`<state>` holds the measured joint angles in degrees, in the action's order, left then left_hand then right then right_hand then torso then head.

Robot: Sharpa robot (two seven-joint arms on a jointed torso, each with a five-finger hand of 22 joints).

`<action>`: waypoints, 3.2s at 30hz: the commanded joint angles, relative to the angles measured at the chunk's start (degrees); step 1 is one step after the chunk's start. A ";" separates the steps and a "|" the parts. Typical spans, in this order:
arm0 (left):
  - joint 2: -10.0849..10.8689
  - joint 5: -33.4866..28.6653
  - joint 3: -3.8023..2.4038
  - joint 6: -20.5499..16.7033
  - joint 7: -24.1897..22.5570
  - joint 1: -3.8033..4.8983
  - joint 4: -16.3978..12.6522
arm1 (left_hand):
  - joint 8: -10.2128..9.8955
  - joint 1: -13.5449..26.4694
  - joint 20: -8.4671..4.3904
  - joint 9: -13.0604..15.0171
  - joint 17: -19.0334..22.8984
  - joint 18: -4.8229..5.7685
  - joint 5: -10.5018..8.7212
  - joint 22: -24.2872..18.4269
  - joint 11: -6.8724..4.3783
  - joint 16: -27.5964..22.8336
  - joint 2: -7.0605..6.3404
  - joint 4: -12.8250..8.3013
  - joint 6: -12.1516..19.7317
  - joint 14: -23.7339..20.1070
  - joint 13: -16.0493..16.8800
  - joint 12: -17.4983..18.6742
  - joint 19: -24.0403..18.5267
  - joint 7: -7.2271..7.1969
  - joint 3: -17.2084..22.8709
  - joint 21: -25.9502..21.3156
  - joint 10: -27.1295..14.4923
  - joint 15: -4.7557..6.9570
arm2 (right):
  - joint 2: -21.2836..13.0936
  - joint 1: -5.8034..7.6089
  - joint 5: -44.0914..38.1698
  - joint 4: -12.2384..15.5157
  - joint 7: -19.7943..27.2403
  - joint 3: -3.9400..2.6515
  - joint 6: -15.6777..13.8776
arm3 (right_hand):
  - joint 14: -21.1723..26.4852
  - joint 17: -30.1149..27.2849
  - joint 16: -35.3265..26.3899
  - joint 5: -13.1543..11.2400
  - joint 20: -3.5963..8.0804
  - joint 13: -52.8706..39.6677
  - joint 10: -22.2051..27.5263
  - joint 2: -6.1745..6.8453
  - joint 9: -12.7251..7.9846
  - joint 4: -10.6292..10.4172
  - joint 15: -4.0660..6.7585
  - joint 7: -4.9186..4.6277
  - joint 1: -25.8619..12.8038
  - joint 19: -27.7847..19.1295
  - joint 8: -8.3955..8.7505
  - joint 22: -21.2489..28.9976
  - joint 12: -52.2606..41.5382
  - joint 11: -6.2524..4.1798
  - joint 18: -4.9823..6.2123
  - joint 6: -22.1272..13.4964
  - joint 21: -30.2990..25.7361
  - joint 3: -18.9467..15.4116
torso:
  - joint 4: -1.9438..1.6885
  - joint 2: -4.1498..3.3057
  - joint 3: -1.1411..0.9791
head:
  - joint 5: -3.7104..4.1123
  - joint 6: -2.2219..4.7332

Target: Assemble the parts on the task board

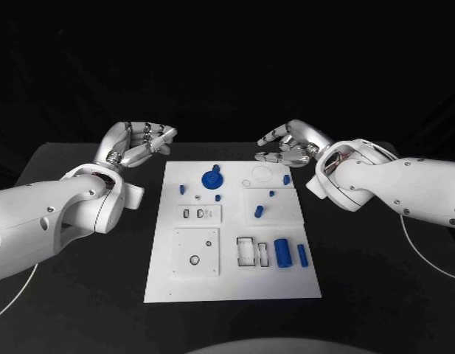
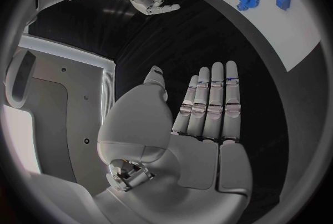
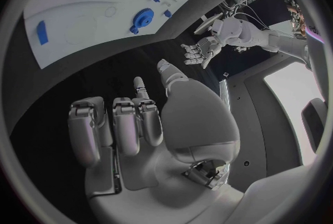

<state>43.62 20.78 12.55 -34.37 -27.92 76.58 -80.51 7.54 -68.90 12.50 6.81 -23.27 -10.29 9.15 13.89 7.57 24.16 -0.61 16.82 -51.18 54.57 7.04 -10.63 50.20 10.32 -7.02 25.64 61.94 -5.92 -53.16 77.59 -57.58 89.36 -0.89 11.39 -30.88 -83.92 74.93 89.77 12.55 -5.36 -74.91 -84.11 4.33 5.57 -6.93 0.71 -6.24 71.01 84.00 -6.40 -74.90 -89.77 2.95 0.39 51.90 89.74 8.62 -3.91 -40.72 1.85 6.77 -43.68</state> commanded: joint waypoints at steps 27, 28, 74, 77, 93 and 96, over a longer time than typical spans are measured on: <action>0.87 -0.35 0.04 0.91 -0.79 -0.46 -0.33 | -0.31 -0.40 0.21 0.10 0.11 -0.13 -0.22 -0.14 0.09 -0.35 0.41 -0.07 0.13 -0.38 0.09 0.02 -0.28 0.30 -0.42 -0.25 -0.33 -0.05 | -0.66 -6.29 -3.89 -8.98 0.16 0.45 5.07 | -6.08 15.07 0.23 -2.13 0.94 -15.09 -5.89 0.24 -0.64 1.82 1.49 1.76 4.71 6.00 2.30 -15.10 -0.23 -2.20 -0.39 -1.61 0.26 -0.37 | 0.52 0.59 -0.31 | 1.90 -0.13; 0.89 -0.35 0.04 0.90 -0.79 -0.46 -0.34 | -0.32 -0.44 0.22 0.10 0.13 -0.13 -0.20 -0.16 0.10 -0.35 0.45 -0.07 0.15 -0.40 0.10 0.02 -0.28 0.31 -0.43 -0.29 -0.34 -0.06 | -0.51 -6.36 -3.93 -9.19 0.09 0.45 5.19 | -6.08 15.07 0.23 -2.13 0.94 -15.09 -5.89 0.23 -0.64 1.82 1.50 1.76 4.71 6.00 2.30 -15.10 -0.23 -2.20 -0.39 -1.62 0.26 -0.37 | 0.52 0.60 -0.30 | 1.89 -0.23; 1.61 -0.35 0.05 0.87 -0.92 -0.46 -0.57 | -0.34 -0.56 0.24 0.11 0.16 -0.13 -0.16 -0.23 0.11 -0.37 0.52 -0.08 0.18 -0.46 0.12 0.02 -0.27 0.32 -0.48 -0.43 -0.36 -0.08 | 3.24 -7.81 -5.64 -13.45 -3.53 0.39 5.62 | -6.08 15.07 0.23 -1.46 1.38 -15.09 -5.89 -1.04 -0.66 2.40 1.91 2.15 6.60 6.00 2.08 -15.10 -0.23 -2.60 -0.39 -0.28 0.26 0.44 | 0.51 0.65 -0.34 | 1.49 -0.51; 1.61 -0.35 0.05 0.90 -0.94 -0.46 -0.55 | -0.34 -0.56 0.24 0.11 0.16 -0.13 -0.16 -0.23 0.11 -0.37 0.52 -0.08 0.18 -0.46 0.12 0.02 -0.27 0.32 -0.48 -0.44 -0.36 -0.08 | 3.22 -7.81 -5.65 -13.61 -3.63 0.39 5.68 | -6.08 15.07 0.23 -1.46 1.38 -15.09 -5.89 -1.04 -0.66 2.40 1.91 2.15 6.60 6.00 2.08 -15.10 -0.23 -2.60 -0.39 -0.28 0.26 0.44 | 0.54 0.62 -0.34 | 1.53 -0.54; 1.69 -0.35 0.05 0.94 -0.97 -0.46 -0.53 | -0.34 -0.59 0.25 0.11 0.17 -0.13 -0.14 -0.25 0.11 -0.37 0.54 -0.08 0.19 -0.47 0.13 0.02 -0.28 0.32 -0.49 -0.48 -0.37 -0.08 | 3.29 -7.83 -5.58 -14.20 -3.77 0.39 5.38 | -6.08 15.07 0.23 -1.28 1.43 -15.09 -5.89 -1.02 -0.76 2.52 1.95 2.21 6.77 6.00 2.27 -15.10 -0.23 -2.62 -0.39 -0.49 0.26 0.47 | 0.50 0.63 -0.32 | 1.64 -0.58; 1.74 -0.35 0.05 0.92 -0.96 -0.46 -0.56 | -0.34 -0.59 0.25 0.11 0.17 -0.13 -0.14 -0.25 0.11 -0.37 0.54 -0.08 0.19 -0.47 0.13 0.02 -0.28 0.32 -0.49 -0.48 -0.37 -0.08 | 3.27 -7.83 -5.57 -14.29 -3.90 0.39 5.41 | -6.08 15.07 0.23 -1.26 1.44 -15.09 -5.89 -1.05 -0.76 2.52 1.95 2.21 6.78 6.00 2.27 -15.10 -0.23 -2.63 -0.39 -0.48 0.26 0.48 | 0.52 0.64 -0.31 | 1.60 -0.64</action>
<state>45.39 20.57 12.63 -34.12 -28.06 76.09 -80.92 7.54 -69.12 12.50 6.82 -23.19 -10.30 9.15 13.69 7.57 24.16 -0.38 16.66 -51.18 54.57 7.08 -10.63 50.20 10.32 -7.18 25.44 61.94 -5.92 -49.91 69.80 -62.56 75.13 -4.45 11.78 -25.51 -84.03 74.94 89.77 11.10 -4.47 -74.91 -84.15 3.35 4.89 -4.66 2.27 -4.08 77.39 84.04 -4.40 -74.95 -89.77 0.72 0.38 51.42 89.74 8.87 -3.39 -40.07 1.52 8.40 -44.26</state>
